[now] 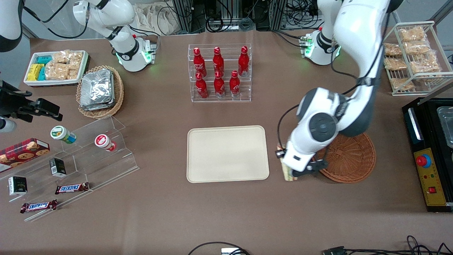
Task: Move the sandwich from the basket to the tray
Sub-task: 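Carry the sandwich with the left gripper over the cream tray, then lower the sandwich onto the tray and open the left gripper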
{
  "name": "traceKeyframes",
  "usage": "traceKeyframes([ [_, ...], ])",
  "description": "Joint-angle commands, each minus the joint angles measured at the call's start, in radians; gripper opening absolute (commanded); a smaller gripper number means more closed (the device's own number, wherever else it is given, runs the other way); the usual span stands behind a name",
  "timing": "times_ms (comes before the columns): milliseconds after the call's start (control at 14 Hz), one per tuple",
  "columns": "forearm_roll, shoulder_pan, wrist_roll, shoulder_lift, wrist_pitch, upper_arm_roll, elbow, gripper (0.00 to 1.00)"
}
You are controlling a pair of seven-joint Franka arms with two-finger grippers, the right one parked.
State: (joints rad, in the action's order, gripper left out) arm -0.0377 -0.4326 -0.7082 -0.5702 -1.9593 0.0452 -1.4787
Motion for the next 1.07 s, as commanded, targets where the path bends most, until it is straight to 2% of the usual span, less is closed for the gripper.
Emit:
traceKeyframes([
  [0, -0.033, -0.060, -0.060, -0.068, 0.016, -0.012, 0.074, 0.00],
  [429, -0.048, -0.094, -0.056, -0.166, -0.023, 0.019, 0.074, 0.08],
  [786, -0.048, -0.094, -0.050, -0.171, -0.039, 0.028, 0.075, 0.17],
  [857, -0.048, -0.094, -0.040, -0.172, -0.039, 0.028, 0.075, 0.23],
  [929, -0.050, -0.092, -0.042, -0.174, -0.039, 0.028, 0.075, 0.45],
  [1000, -0.050, -0.089, -0.040, -0.175, -0.039, 0.028, 0.075, 0.92],
])
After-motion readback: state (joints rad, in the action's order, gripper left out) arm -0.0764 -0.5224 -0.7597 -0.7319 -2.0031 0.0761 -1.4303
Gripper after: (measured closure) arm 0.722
